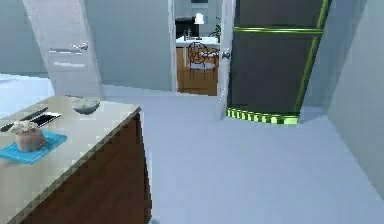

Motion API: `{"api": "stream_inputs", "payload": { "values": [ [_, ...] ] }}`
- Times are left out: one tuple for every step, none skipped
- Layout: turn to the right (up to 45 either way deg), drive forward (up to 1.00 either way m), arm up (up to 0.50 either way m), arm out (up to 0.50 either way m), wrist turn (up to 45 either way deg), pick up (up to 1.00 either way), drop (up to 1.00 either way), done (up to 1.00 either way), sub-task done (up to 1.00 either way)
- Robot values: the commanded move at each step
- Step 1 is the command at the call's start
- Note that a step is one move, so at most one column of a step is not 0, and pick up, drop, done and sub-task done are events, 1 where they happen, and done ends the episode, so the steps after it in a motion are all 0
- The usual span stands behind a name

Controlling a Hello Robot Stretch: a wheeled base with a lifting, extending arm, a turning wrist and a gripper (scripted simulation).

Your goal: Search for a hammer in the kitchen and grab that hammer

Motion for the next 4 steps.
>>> {"api": "stream_inputs", "payload": {
  "values": [
    [0.0,1.00,0.00,0.00,0.0,0.00,0.00,0.00,0.00],
    [-15.0,0.00,0.00,0.00,0.0,0.00,0.00,0.00,0.00],
    [0.0,0.15,0.00,0.00,0.0,0.00,0.00,0.00,0.00],
    [-30.0,0.00,0.00,0.00,0.0,0.00,0.00,0.00,0.00]
  ]
}}
